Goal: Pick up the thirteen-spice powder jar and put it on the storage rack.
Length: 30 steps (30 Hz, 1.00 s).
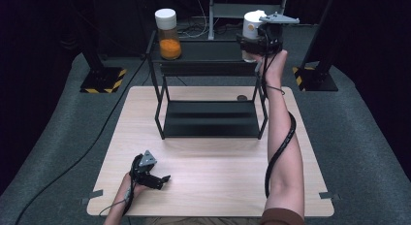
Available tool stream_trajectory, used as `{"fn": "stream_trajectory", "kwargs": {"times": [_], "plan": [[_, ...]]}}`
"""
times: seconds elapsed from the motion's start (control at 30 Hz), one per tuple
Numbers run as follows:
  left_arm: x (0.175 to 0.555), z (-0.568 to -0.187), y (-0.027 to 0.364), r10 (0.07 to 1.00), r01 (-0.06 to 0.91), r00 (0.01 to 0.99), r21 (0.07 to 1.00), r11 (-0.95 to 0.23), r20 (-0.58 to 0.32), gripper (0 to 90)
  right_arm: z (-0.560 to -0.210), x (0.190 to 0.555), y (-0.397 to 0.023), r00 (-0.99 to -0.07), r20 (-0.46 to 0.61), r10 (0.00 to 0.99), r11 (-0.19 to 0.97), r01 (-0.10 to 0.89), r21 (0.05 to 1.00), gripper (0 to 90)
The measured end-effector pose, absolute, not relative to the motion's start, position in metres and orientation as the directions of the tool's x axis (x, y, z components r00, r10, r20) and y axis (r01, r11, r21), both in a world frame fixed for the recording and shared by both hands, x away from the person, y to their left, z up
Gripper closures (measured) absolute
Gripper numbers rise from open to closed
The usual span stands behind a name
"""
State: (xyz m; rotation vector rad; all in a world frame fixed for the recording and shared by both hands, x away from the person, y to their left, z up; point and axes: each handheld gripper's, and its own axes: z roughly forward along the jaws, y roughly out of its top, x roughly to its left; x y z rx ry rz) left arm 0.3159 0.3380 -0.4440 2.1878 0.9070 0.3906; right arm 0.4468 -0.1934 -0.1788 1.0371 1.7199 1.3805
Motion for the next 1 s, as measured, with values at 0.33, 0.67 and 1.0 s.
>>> {"fn": "stream_trajectory", "kwargs": {"times": [0.33, 0.67, 1.0], "plan": [[0.316, -0.444, 0.338, 0.71, 0.49, 0.704, 0.722, -0.488, 0.002, 0.4, -0.173, 0.466, -0.188, -0.431, -0.02, 0.902, 0.117, 0.2, 0.973, 30.2], [0.316, -0.444, 0.337, 0.71, 0.491, 0.704, 0.722, -0.488, 0.002, 0.4, -0.179, 0.481, -0.191, -0.444, 0.01, 0.896, 0.102, 0.226, 0.969, 30.2], [0.316, -0.444, 0.337, 0.71, 0.49, 0.704, 0.722, -0.488, 0.002, 0.4, -0.178, 0.482, -0.195, -0.465, -0.02, 0.885, 0.14, 0.226, 0.964, 30.2]]}}
